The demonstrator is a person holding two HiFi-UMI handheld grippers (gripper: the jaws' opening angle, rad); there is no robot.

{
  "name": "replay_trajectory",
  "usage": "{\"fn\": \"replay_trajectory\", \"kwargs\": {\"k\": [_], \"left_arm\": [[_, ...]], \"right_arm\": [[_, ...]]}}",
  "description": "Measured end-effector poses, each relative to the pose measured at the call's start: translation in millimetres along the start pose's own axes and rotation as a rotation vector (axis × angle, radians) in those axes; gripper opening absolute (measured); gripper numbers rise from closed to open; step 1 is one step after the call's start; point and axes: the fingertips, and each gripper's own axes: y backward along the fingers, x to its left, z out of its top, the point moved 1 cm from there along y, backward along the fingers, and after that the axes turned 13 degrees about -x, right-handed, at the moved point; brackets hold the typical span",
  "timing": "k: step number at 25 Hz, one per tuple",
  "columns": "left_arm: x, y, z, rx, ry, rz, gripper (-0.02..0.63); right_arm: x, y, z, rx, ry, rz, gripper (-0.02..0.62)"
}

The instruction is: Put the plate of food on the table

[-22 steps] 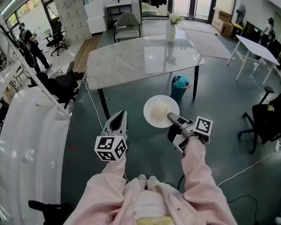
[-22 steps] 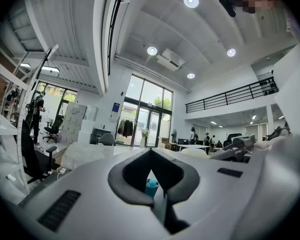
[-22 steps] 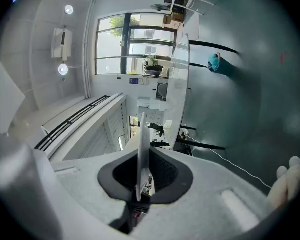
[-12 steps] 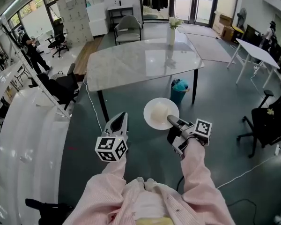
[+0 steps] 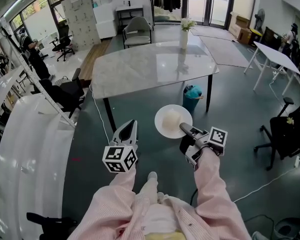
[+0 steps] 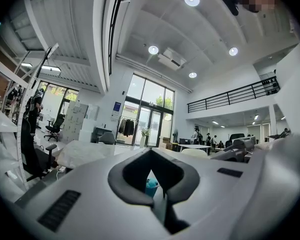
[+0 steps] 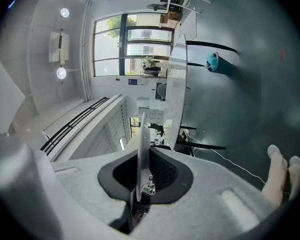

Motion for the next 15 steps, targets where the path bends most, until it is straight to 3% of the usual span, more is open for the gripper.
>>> {"fn": "replay_trajectory", "kwargs": {"k": [15], "left_arm": [[39, -118, -30, 0.027, 0.028, -0.01, -0.003]], "right_arm": [[-22, -99, 66, 0.003, -0.029, -0.008, 0.026]]}}
